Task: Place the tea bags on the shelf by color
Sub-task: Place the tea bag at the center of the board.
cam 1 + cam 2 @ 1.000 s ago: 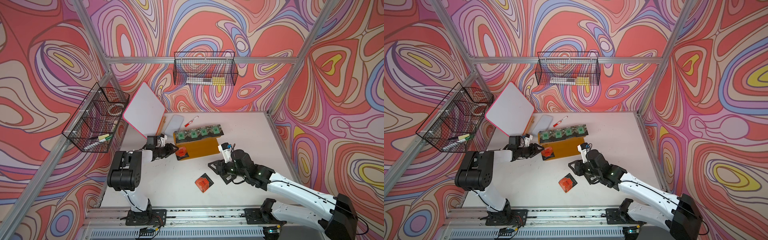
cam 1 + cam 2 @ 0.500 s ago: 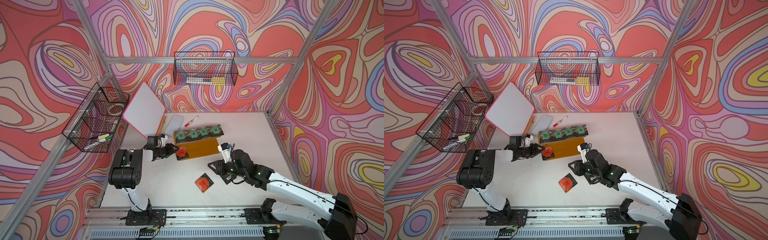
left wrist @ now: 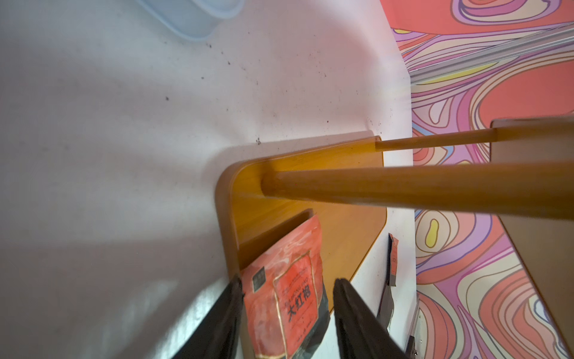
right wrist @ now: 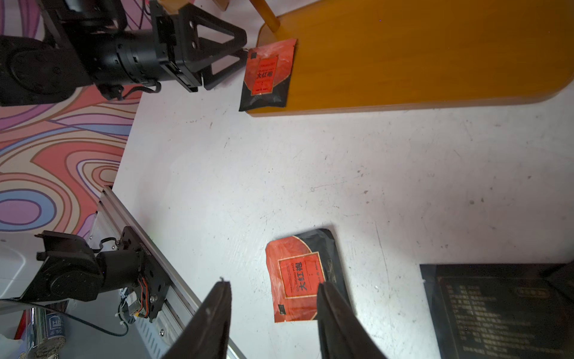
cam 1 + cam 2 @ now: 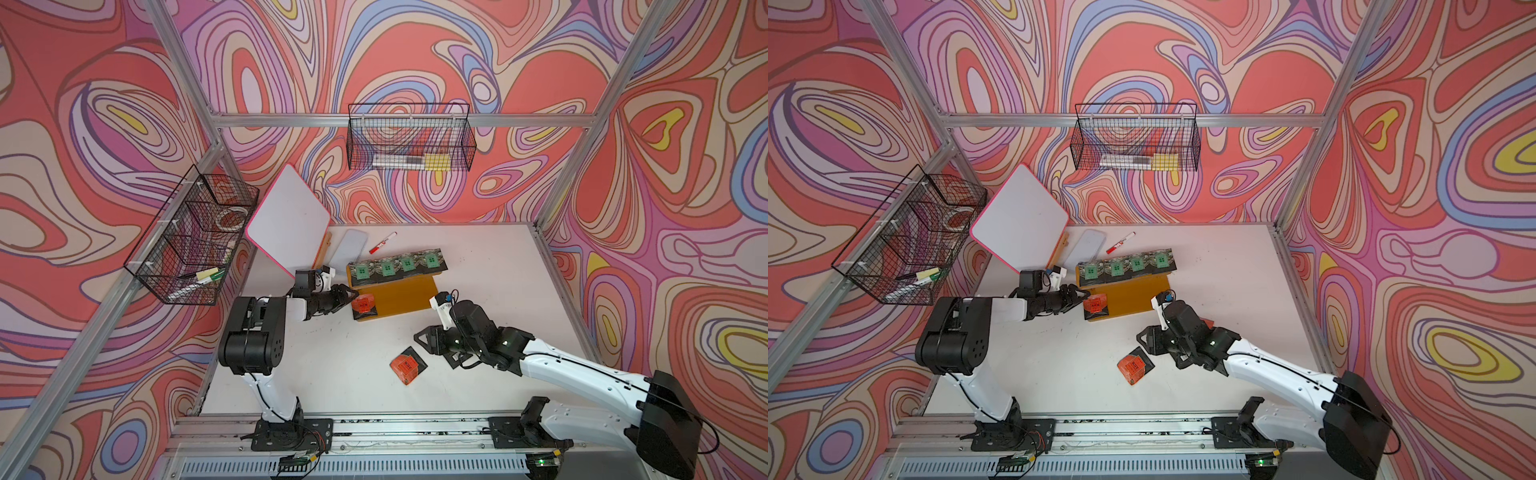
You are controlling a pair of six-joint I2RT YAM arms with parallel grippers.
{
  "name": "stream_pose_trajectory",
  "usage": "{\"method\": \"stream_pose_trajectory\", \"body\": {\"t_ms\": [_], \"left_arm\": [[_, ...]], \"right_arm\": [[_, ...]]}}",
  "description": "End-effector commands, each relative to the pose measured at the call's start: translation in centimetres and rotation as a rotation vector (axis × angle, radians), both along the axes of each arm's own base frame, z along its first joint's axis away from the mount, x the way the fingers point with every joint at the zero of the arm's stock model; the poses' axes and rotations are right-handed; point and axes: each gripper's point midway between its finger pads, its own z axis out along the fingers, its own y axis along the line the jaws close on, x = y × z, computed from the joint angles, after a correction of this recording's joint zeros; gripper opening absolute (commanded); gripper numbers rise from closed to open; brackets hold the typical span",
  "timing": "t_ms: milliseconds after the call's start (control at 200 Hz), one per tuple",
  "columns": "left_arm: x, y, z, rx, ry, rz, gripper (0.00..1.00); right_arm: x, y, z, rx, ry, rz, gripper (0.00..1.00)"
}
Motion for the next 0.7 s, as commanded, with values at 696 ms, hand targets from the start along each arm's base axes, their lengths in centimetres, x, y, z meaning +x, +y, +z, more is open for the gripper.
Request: {"method": "stream_pose_trajectory", "body": {"t_ms": [696], "left_arm": [[-10.5,1.2,6.5,0.007,-0.16,0.093,0.67]], "right_arm": [[0.5,3.1,-8.4,-0.176,0.01,0.262,0.44]]}}
